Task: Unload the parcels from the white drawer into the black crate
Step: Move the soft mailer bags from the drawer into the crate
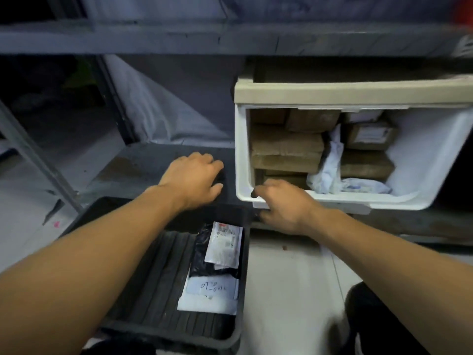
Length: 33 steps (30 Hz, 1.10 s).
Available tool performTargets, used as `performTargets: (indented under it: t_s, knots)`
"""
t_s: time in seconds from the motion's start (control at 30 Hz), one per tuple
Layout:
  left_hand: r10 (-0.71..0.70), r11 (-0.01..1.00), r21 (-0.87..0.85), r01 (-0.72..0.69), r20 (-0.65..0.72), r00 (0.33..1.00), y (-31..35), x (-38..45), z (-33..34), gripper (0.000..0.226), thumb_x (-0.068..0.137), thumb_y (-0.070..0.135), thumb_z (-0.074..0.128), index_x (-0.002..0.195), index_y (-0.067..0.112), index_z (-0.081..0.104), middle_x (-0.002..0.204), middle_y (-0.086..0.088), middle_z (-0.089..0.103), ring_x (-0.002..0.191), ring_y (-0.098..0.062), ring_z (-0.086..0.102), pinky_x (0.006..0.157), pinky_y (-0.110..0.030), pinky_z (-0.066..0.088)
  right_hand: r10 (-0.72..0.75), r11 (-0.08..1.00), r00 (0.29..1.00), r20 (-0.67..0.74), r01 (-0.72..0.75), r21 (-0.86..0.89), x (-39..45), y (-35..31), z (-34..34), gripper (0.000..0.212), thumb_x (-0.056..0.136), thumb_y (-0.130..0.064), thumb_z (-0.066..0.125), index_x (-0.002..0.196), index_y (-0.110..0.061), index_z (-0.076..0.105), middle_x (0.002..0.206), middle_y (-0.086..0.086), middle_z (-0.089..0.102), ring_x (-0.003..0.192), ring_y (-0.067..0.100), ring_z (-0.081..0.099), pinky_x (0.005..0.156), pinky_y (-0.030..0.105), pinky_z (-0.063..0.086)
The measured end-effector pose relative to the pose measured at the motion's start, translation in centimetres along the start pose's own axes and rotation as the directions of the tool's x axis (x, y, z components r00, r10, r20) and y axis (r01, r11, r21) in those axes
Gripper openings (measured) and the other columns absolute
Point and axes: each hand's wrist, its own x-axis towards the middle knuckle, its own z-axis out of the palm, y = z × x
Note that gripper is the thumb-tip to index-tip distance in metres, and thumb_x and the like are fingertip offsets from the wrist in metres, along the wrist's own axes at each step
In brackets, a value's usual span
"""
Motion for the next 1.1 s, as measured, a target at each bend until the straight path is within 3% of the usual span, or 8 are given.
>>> performTargets:
  t_s: [0.1,0.2,0.37,0.47,0.53,0.77,0.93,1.1]
  knots:
    - [-0.035,0.999,-0.034,0.034,-0.053,0.998,0.1,0.6,-2.1,0.035,0.096,0.043,0.054,0.120,0.019,0.062,0.117,-0.007,0.066,0.108,-0.031,0.060,0.079,-0.040,0.048,0.064,0.998,0.997,-0.049,-0.065,-0.025,-1.4,2.5,-1.8,0.030,0.093,-0.033,0.061,0.118,-0.015,0.063,0.122,0.010,0.061,0.113,0.031,0.058,0.086,0.040,0.051]
    - [-0.015,0.993,-0.115,0.000,-0.131,0.991,0.4,0.6,-2.8,0.033,0.095,0.043,0.056,0.117,0.020,0.066,0.113,-0.007,0.070,0.100,-0.030,0.064,0.078,-0.041,0.053,0.192,0.980,0.963,-0.188,-0.198,-0.014,-2.3,5.0,-2.9,0.020,0.093,-0.029,0.058,0.105,-0.015,0.067,0.111,0.009,0.067,0.102,0.032,0.061,0.074,0.037,0.049]
    - [0.121,0.974,-0.164,-0.160,-0.225,0.967,5.0,1.0,-1.8,0.055,0.095,0.044,0.058,0.144,0.020,0.052,0.143,-0.006,0.056,0.132,-0.027,0.050,0.104,-0.046,0.048,0.387,0.921,0.858,-0.338,-0.377,0.098,-2.8,9.4,-3.6,0.022,0.092,-0.026,0.062,0.109,-0.014,0.068,0.114,0.012,0.063,0.102,0.036,0.059,0.077,0.042,0.053]
    - [0.179,0.969,-0.131,-0.210,-0.214,0.960,8.2,2.8,-1.3,0.068,0.096,0.046,0.058,0.156,0.022,0.036,0.161,-0.007,0.036,0.150,-0.027,0.029,0.122,-0.044,0.029,0.498,0.867,0.812,-0.304,-0.458,0.197,-2.5,11.9,-3.3,0.042,0.093,-0.030,0.066,0.130,-0.011,0.060,0.126,0.017,0.056,0.113,0.039,0.056,0.083,0.039,0.047]
    - [0.184,0.969,-0.130,-0.210,-0.190,0.964,9.8,4.5,-1.0,0.070,0.098,0.046,0.055,0.159,0.024,0.029,0.165,-0.006,0.028,0.154,-0.026,0.020,0.125,-0.043,0.022,0.547,0.833,0.792,-0.271,-0.484,0.268,-2.1,13.5,-2.7,0.041,0.093,-0.034,0.067,0.125,-0.010,0.059,0.121,0.017,0.060,0.105,0.035,0.058,0.075,0.034,0.040]
    - [0.149,0.968,-0.176,-0.181,-0.183,0.972,13.4,10.7,0.9,0.061,0.098,0.037,0.055,0.153,0.017,0.038,0.156,-0.011,0.039,0.140,-0.030,0.037,0.112,-0.041,0.039,0.658,0.697,0.740,-0.138,-0.529,0.484,0.2,16.1,-0.8,0.027,0.094,-0.030,0.068,0.113,-0.011,0.063,0.106,0.010,0.066,0.092,0.027,0.055,0.073,0.030,0.036]
    - [0.189,0.980,-0.020,-0.198,-0.229,0.955,15.1,13.2,3.4,0.063,0.081,0.032,0.071,0.140,0.014,0.057,0.136,-0.018,0.051,0.121,-0.037,0.049,0.095,-0.049,0.047,0.702,0.628,0.702,-0.122,-0.529,0.571,3.1,16.2,1.5,0.034,0.090,-0.039,0.074,0.110,-0.012,0.066,0.100,0.006,0.066,0.085,0.022,0.053,0.071,0.030,0.039]
    - [0.168,0.986,0.026,-0.166,-0.222,0.961,15.6,14.0,5.2,0.069,0.082,0.033,0.069,0.146,0.018,0.047,0.152,-0.016,0.034,0.135,-0.038,0.034,0.103,-0.057,0.039,0.726,0.613,0.671,-0.149,-0.533,0.584,4.7,15.5,3.0,0.025,0.095,-0.036,0.069,0.097,-0.015,0.055,0.090,0.005,0.056,0.083,0.024,0.054,0.071,0.032,0.040]
